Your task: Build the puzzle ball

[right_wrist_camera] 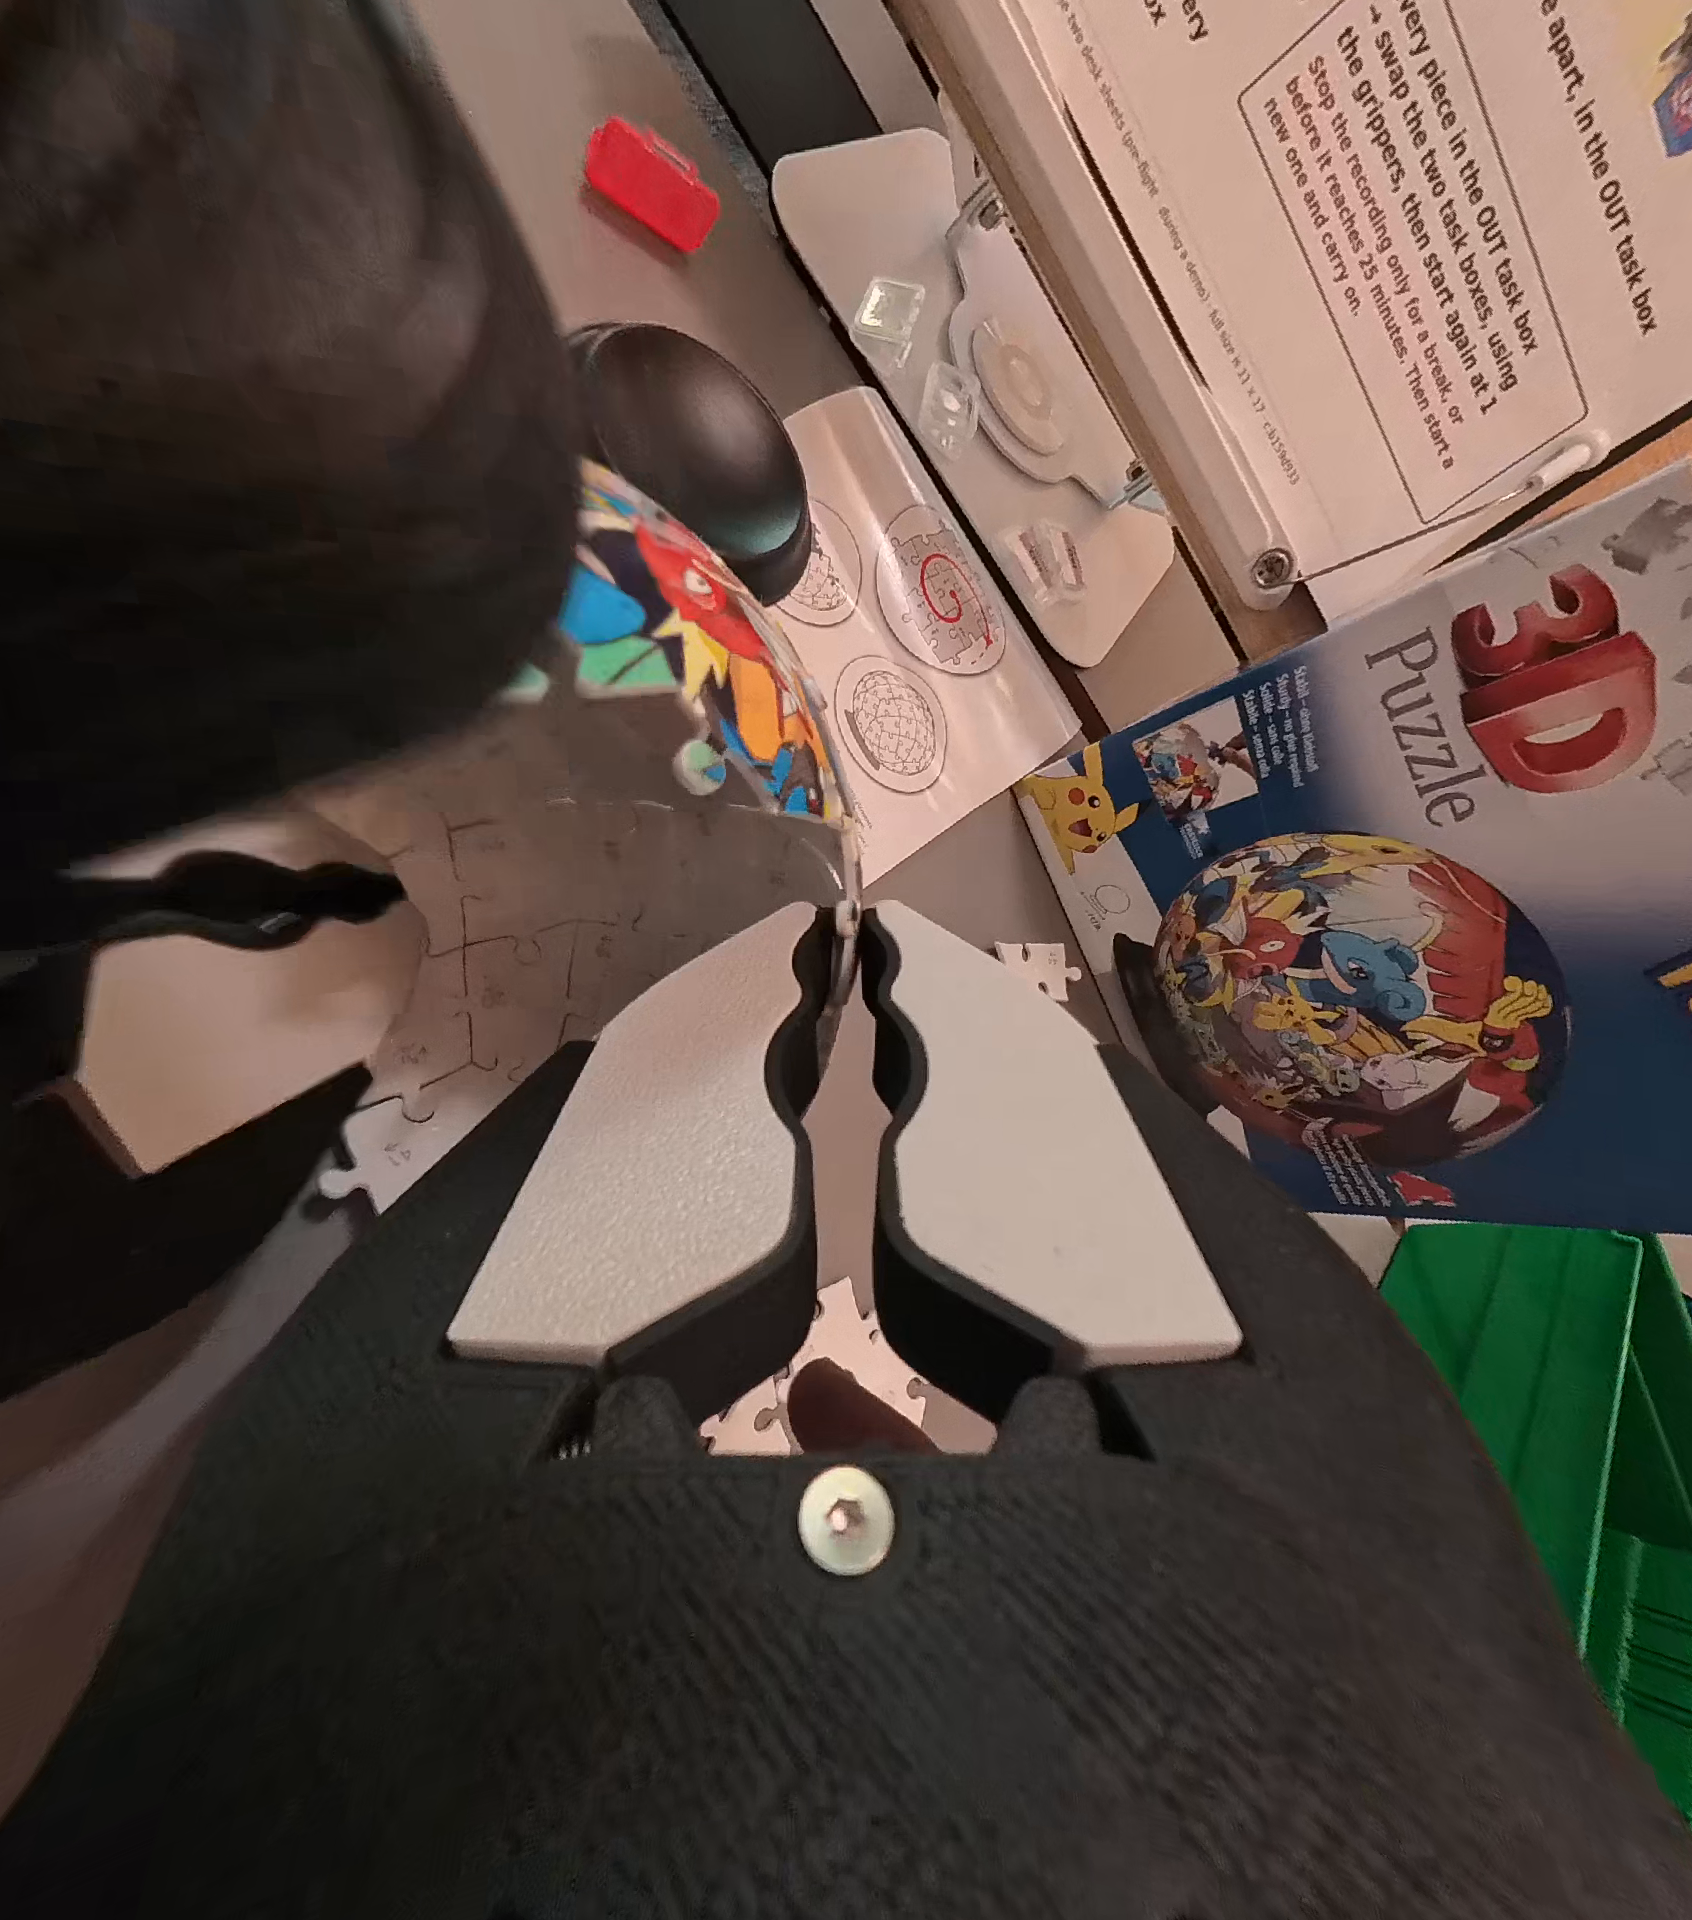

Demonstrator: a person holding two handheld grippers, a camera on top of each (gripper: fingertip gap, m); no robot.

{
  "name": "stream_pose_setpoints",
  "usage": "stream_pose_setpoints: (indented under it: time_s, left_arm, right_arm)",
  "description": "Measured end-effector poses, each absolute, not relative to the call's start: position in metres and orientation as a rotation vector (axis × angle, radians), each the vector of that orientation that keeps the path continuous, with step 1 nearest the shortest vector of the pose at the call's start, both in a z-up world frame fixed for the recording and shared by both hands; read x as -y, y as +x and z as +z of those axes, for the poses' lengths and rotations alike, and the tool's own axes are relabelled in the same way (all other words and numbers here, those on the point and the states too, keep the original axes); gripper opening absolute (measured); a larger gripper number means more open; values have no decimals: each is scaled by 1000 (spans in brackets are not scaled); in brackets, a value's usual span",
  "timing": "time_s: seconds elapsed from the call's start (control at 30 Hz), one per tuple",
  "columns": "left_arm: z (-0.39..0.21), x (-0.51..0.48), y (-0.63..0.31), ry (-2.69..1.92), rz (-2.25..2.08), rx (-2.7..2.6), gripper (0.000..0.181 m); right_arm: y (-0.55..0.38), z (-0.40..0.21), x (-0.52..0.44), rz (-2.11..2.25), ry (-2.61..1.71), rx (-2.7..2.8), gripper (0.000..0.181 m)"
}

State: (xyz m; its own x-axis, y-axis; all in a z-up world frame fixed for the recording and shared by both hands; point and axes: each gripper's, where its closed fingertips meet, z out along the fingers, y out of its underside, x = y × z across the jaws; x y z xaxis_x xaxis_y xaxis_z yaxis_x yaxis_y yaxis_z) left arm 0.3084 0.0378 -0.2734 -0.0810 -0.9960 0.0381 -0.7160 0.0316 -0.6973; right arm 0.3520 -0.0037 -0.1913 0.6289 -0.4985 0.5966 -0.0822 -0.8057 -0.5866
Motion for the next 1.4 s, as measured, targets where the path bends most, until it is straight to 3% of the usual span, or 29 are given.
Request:
stream_pose_setpoints:
  time_s: [0.23, 0.5, 0.7, 0.8, 1.2, 1.4]
  left_arm:
    - [-220, -64, 293, -1585, -1019, -1723, 0]
    - [-236, -65, 273, -1230, -831, -1946, 0]
    - [-224, -59, 272, -1027, -847, -1889, 10]
    - [-205, -71, 271, -920, -873, -1834, 24]
    - [-225, -70, 254, -67, -631, -2183, 34]
    - [-230, -58, 275, 169, -443, -2116, 30]
  right_arm:
    - [352, -192, 6, -1122, -2318, -440, 6]
    - [349, -186, -3, -1177, -2329, -348, 6]
    - [348, -184, -8, -1226, -2361, -235, 6]
    - [350, -186, -7, -1220, -2387, -204, 6]
    - [379, -205, -8, -764, -2519, -256, 7]
    - [387, -213, -8, -567, -2602, -224, 7]
